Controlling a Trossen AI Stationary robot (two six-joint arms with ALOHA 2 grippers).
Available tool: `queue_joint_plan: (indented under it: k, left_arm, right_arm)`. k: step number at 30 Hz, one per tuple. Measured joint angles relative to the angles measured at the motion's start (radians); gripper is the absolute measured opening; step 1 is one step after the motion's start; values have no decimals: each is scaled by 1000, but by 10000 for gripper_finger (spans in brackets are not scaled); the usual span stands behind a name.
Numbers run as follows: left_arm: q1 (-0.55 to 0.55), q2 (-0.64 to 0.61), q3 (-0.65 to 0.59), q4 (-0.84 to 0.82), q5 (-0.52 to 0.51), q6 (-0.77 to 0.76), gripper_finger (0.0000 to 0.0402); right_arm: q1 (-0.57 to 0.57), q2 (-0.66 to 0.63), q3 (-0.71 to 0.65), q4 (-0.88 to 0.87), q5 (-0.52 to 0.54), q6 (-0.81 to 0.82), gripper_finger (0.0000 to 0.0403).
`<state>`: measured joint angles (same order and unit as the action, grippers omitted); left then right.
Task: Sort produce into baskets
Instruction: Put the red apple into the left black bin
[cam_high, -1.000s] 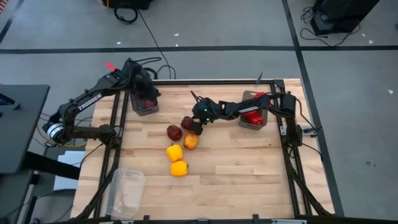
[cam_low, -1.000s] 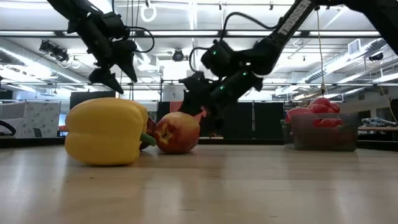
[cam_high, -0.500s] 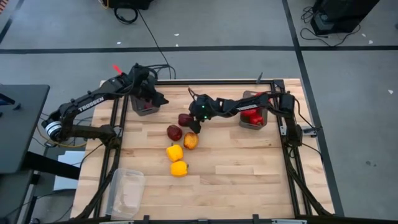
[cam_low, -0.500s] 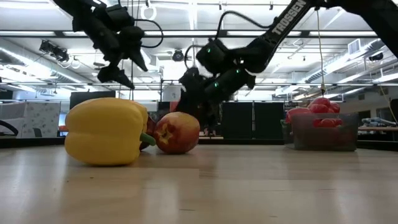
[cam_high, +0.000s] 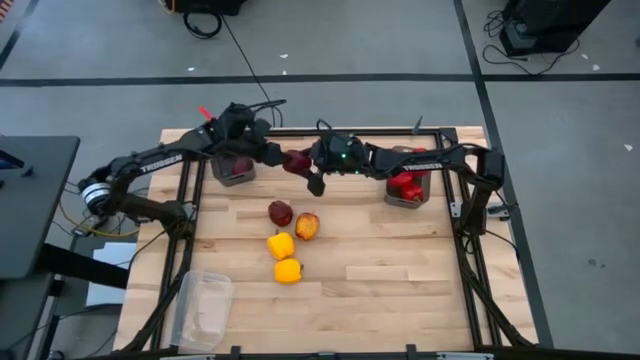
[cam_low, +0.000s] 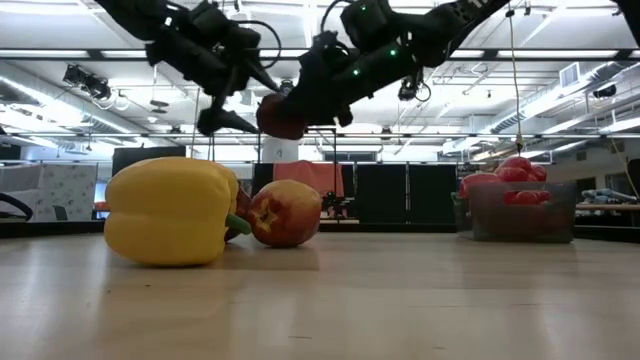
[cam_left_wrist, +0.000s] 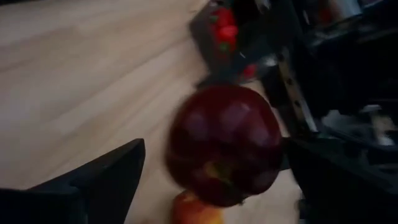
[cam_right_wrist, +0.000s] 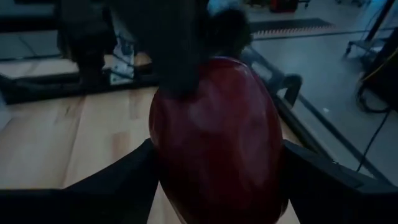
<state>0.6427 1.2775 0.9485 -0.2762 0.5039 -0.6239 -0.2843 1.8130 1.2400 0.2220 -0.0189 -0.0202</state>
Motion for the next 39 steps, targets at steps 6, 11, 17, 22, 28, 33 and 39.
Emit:
queue_joint_plan:
  k: [6,11,17,22,28,33,39]
  left_arm:
    - [-57,97,-1,205,44,-87,398]
    - [-68,127,-2,243,54,-90,385]
    - [-60,128,-2,238,50,-95,306]
    - [0,98,1,7,-68,-17,306]
    - [93,-45,1,-364,-285,162,306]
    - [148,-124,1,-628,-586,267,306]
    - [189,-123,-75,-627,-650,354,342]
  right_arm:
    - [-15,-20,1,5,1,-6,302]
    - [-11,-24,1,3,-4,-20,302]
    - [1,-24,1,3,24,7,324]
    - [2,-32,2,-102,112,212,369]
    - [2,-32,2,-258,100,363,397]
    - [13,-32,2,-275,59,362,397]
    - [8,-32,2,-300,-32,446,397]
